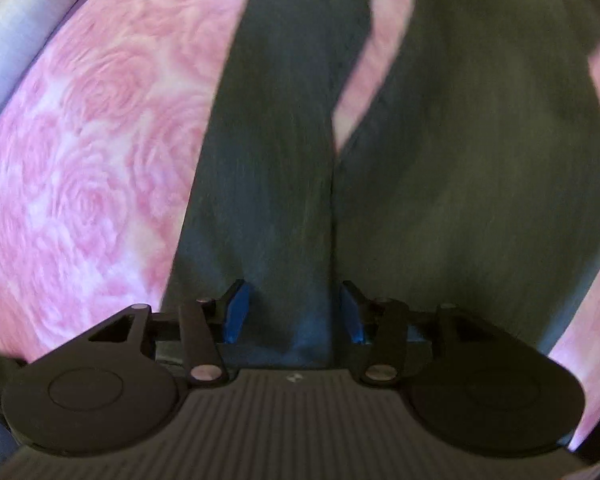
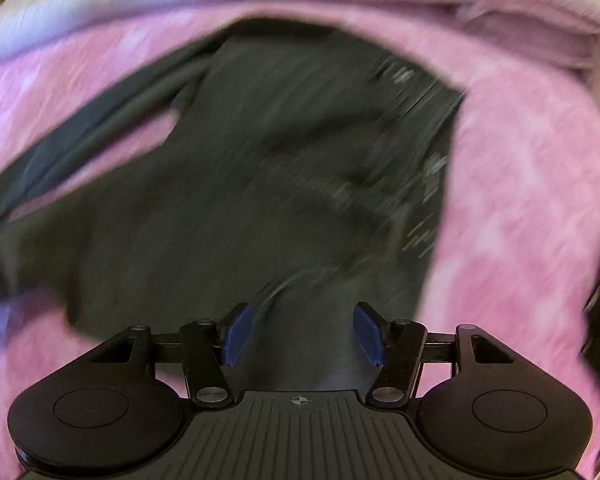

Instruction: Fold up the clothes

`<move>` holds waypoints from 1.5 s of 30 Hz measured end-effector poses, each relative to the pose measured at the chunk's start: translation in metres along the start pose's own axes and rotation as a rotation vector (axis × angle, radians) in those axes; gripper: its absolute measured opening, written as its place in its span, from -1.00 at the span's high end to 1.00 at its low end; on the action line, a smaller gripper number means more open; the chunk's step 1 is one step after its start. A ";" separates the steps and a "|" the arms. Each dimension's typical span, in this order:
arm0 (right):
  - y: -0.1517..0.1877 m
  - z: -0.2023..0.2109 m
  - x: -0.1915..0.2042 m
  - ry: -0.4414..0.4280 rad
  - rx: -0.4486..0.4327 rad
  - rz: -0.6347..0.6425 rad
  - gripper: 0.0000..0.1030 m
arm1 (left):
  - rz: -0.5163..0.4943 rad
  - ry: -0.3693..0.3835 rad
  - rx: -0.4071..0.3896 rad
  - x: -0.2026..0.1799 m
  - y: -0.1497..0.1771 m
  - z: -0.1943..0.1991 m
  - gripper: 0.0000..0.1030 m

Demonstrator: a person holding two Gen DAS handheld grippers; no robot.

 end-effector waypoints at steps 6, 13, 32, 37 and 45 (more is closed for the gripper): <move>0.022 0.007 0.071 -0.018 0.018 0.054 -0.17 | 0.138 0.158 -0.128 0.068 0.006 0.058 0.96; 0.007 0.031 0.098 0.024 -0.040 0.074 -0.17 | 0.480 -0.045 -0.362 0.273 -0.016 0.121 0.76; 0.104 -0.023 -0.053 -0.223 -0.175 -0.955 -0.32 | -0.157 0.070 -0.413 -0.104 0.022 0.086 -0.12; 0.102 -0.050 -0.087 -0.357 -0.339 -1.143 -0.32 | -0.244 -0.007 -0.365 -0.139 0.012 0.072 0.00; 0.102 -0.047 -0.122 -0.494 -0.279 -1.178 0.66 | -0.377 -0.184 -0.283 -0.172 -0.004 0.070 -0.17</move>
Point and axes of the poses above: each gripper's, at about its wrist camera, not at the fingertips, and z roughly against the way its jaws point, x to its left, y to its underside, the point moved 7 cm from there along -z, roughly the way its jaws point, and after that the axes turned 6 degrees about x, right-handed, at the moved point
